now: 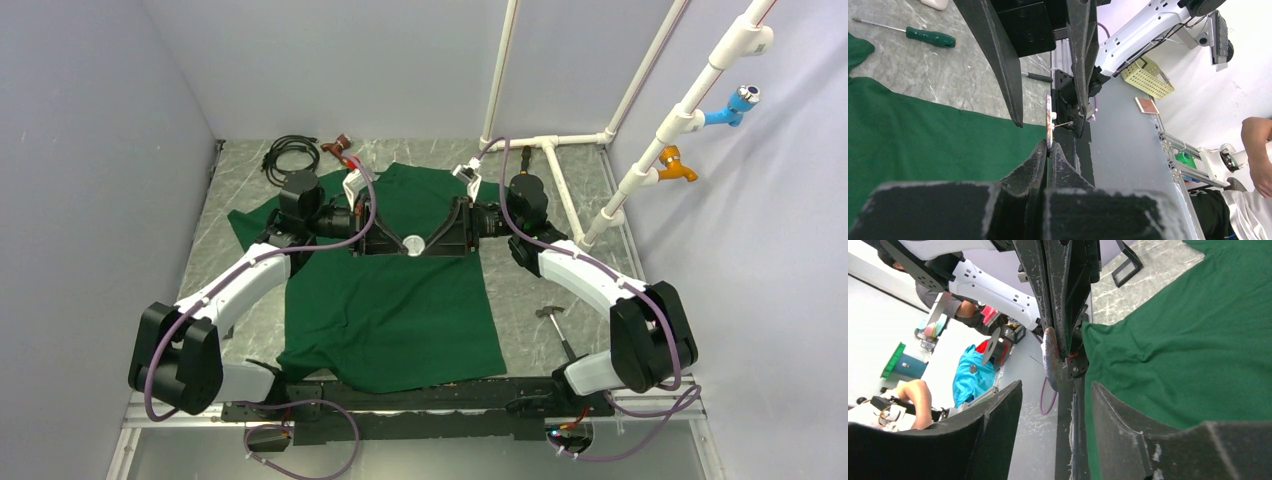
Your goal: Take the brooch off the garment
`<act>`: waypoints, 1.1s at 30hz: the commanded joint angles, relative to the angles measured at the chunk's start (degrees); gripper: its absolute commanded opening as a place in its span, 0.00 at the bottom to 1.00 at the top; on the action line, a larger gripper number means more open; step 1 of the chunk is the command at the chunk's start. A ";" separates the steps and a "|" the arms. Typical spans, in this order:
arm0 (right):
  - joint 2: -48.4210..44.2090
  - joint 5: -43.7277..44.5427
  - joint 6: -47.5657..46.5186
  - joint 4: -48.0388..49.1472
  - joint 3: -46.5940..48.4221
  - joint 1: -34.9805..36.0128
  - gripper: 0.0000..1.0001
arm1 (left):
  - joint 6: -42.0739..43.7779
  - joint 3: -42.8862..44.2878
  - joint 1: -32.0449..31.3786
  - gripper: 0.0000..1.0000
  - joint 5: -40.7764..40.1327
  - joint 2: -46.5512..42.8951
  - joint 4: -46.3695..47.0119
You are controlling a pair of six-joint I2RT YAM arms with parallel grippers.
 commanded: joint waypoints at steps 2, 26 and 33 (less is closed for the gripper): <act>-1.13 -1.73 -5.92 -3.16 3.64 -0.10 0.58 | 2.33 0.63 -0.02 0.00 1.78 -1.21 -1.11; 0.69 6.22 -15.72 -17.70 9.23 2.68 0.46 | -2.53 0.92 -0.59 0.00 -0.40 0.24 0.83; 1.03 7.13 -15.04 -17.54 9.53 2.69 0.44 | -0.93 1.21 -0.89 0.00 -0.85 0.07 -0.82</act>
